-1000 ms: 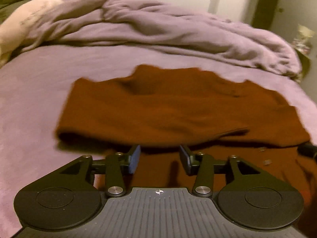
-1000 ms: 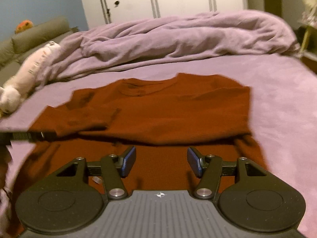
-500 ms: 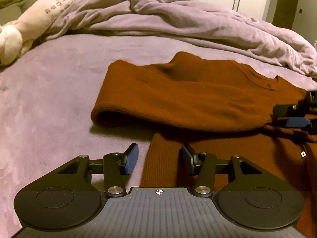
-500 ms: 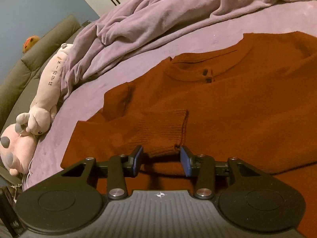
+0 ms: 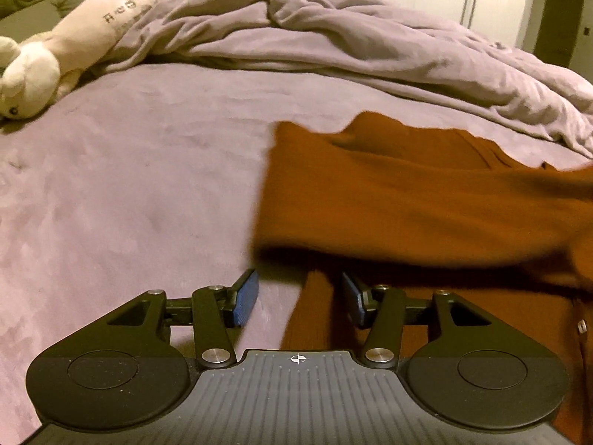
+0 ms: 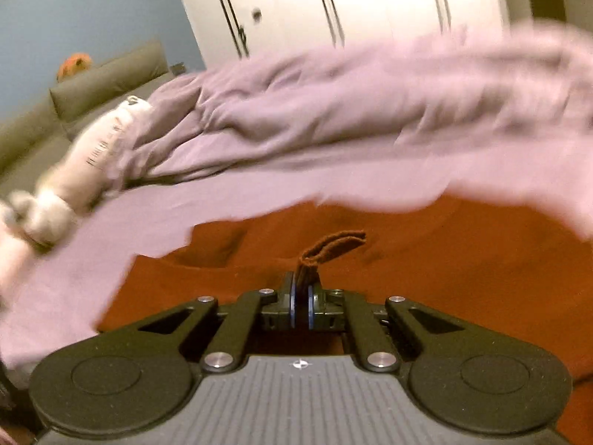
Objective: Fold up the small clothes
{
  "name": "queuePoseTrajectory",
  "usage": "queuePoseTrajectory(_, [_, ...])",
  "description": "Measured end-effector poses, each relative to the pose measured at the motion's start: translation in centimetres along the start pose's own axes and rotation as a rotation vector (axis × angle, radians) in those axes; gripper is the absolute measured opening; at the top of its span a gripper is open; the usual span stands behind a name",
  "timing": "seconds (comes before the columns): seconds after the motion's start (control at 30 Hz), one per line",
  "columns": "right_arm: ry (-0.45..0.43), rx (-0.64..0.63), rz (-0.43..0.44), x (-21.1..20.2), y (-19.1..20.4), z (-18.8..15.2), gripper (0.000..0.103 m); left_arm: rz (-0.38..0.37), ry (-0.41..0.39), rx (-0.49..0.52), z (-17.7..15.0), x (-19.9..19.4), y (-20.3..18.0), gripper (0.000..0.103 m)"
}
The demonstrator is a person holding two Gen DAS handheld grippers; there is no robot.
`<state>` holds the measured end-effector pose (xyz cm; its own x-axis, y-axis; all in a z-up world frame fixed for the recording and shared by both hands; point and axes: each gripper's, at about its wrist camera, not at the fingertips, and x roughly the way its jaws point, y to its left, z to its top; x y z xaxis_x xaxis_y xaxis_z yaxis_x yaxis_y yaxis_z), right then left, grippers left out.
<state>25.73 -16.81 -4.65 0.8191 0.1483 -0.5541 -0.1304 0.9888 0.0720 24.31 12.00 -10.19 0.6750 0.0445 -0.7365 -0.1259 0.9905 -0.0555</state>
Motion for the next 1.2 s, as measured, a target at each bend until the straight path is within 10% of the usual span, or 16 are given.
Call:
queuePoseTrajectory(0.17, [0.067,0.017,-0.113,0.3,-5.1,-2.3,0.006,0.011,0.004,-0.024,0.7,1.4,-1.1,0.054])
queuePoseTrajectory(0.5, [0.176,0.412,0.078,3.4,-10.3,-4.7,0.015,0.032,0.002,0.021,0.8,1.5,-2.1,0.054])
queuePoseTrajectory(0.83, [-0.03,0.072,-0.161,0.2,-7.7,-1.7,0.004,0.081,0.0,0.016,1.0,1.7,-2.5,0.063])
queuePoseTrajectory(1.2, [0.089,0.235,-0.19,1.7,-14.4,-4.6,0.006,0.084,-0.003,0.055,0.8,1.6,-3.3,0.07])
